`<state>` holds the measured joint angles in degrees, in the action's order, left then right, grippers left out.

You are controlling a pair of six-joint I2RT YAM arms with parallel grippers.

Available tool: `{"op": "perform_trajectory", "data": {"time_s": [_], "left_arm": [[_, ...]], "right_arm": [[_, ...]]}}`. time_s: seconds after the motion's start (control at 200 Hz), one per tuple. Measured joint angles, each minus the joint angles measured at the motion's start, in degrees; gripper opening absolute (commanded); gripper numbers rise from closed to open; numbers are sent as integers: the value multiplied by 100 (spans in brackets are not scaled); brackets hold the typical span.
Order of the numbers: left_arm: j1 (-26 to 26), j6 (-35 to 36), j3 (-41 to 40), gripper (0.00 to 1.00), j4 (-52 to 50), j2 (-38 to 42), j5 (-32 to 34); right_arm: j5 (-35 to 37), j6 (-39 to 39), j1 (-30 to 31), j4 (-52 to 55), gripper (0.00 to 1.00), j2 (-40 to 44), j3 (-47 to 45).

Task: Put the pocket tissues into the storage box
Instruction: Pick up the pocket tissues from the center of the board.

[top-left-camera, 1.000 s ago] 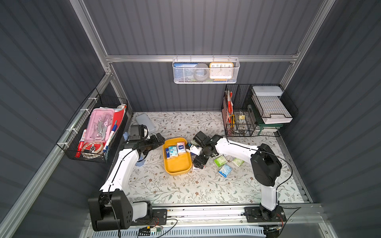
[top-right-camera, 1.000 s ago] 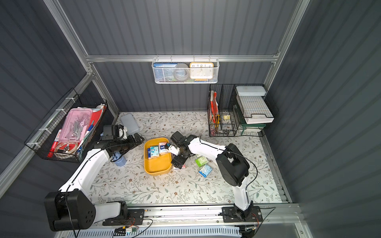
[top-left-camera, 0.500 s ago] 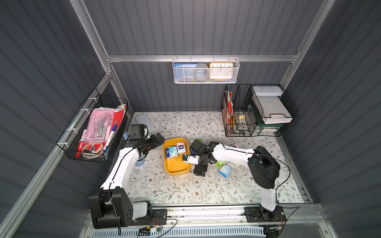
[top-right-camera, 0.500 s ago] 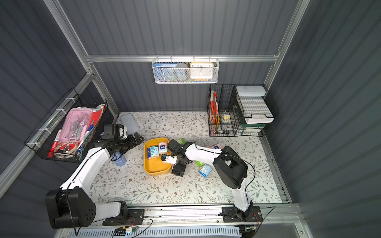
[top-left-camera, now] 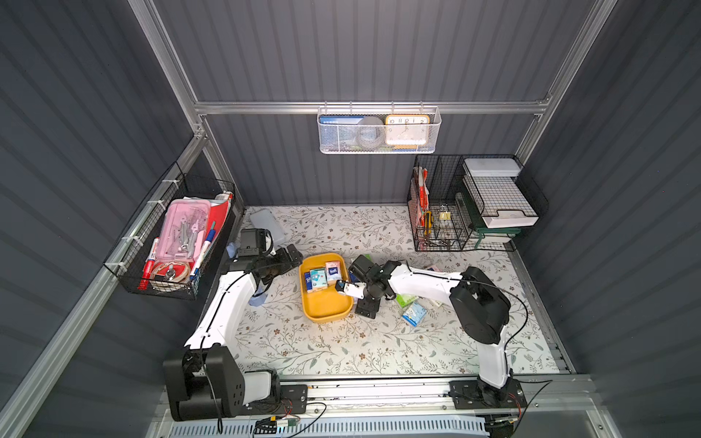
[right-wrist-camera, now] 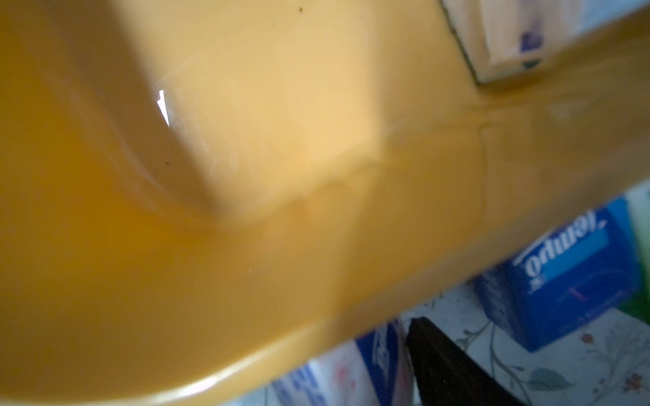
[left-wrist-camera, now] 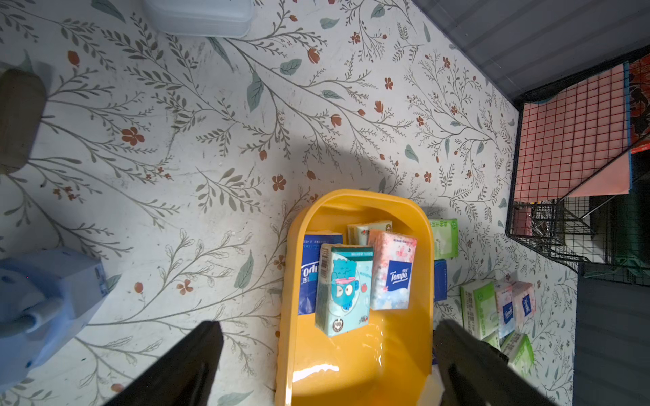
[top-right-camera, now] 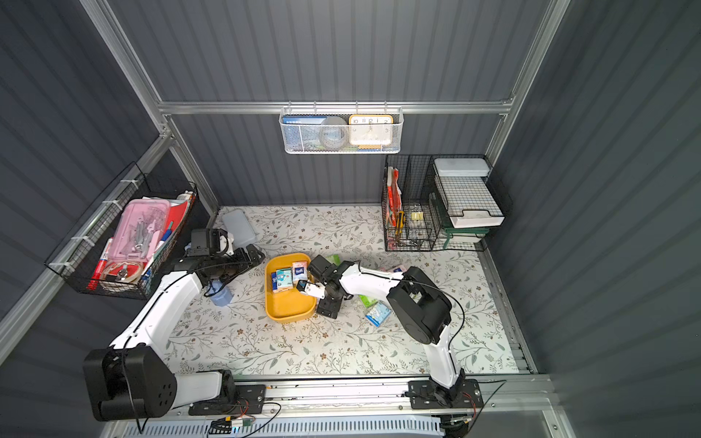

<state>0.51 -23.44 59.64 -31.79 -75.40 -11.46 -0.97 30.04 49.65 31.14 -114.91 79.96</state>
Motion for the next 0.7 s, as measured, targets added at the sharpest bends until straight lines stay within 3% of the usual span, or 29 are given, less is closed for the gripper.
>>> {"op": "perform_trajectory", "data": {"time_s": [0.105,0.21,0.51,0.7], "left_arm": [[0,0,0,99,0,0,-2],[0,-2,22,99,0,-33,-2],[0,-2,37,99,4,-48,-9],[0,-4,37,99,76,-66,-57]], "right_arm": [[98,-111,-11,-68,46,0,0],[127,-170,-24,-109,29,0,17],[149,-463,-107,48,12,214,-151],[-85,-1609,-195,616,10,883,-195]]}}
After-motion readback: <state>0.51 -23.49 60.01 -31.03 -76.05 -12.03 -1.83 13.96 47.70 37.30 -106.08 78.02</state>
